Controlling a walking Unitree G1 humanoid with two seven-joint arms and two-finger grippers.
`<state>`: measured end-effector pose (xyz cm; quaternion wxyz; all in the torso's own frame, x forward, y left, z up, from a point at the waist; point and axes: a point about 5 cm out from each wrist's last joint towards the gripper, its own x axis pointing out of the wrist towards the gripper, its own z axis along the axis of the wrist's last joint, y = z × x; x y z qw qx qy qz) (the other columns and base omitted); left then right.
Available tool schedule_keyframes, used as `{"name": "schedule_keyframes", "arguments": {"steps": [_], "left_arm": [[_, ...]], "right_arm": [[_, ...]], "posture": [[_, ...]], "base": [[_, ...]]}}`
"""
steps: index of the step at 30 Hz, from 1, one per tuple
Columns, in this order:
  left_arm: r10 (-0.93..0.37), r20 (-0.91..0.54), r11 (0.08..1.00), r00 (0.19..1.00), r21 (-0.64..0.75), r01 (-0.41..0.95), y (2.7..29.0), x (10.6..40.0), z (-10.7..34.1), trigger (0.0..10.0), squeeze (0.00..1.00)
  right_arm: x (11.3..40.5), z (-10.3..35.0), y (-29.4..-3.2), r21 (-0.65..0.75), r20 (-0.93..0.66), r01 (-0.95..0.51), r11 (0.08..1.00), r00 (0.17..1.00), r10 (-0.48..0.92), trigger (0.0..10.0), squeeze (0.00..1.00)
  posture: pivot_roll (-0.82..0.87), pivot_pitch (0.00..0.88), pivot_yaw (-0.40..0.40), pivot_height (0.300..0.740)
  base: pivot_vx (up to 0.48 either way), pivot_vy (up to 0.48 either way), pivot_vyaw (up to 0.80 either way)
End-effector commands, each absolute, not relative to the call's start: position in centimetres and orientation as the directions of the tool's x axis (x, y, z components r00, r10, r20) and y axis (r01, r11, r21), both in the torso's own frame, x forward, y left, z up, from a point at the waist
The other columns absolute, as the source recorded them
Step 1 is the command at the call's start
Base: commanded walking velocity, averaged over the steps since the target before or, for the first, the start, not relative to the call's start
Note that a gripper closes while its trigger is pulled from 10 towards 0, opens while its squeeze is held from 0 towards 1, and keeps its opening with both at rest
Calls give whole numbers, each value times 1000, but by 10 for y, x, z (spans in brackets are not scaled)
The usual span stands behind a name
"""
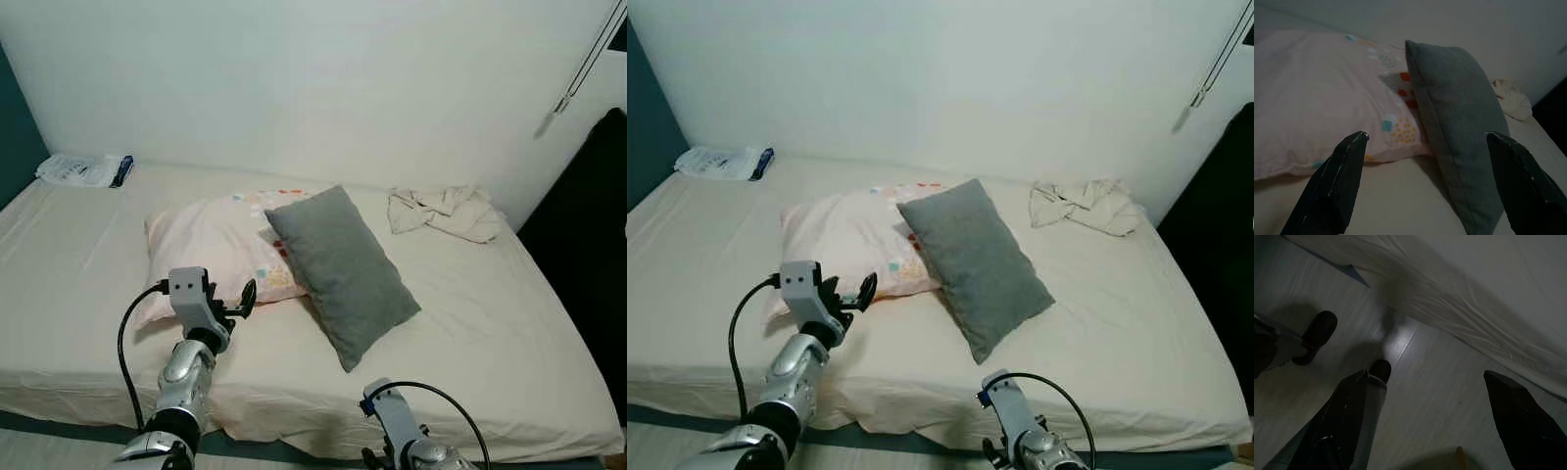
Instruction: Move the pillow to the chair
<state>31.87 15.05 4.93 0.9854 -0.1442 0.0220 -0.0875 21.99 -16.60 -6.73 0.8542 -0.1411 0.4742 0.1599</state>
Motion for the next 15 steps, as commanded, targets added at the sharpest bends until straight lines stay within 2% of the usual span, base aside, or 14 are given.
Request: {"name": "schedule_keyframes", "arguments": {"steps": [1, 15], "left_arm": [[-181, -28, 943, 983, -289, 165, 148, 316, 46, 10000, 0], [-201, -41, 939, 979, -294, 180, 142, 315, 43, 10000, 0]], "right_arm": [[217, -69, -168, -80, -863, -395, 915, 487, 135, 10000, 0], [215, -70, -167, -77, -868, -394, 916, 479, 133, 10000, 0]], "posture": [[-33, 37, -95, 710], [-44, 43, -84, 710]], "base": [[270, 0, 0], [248, 0, 0]]}}
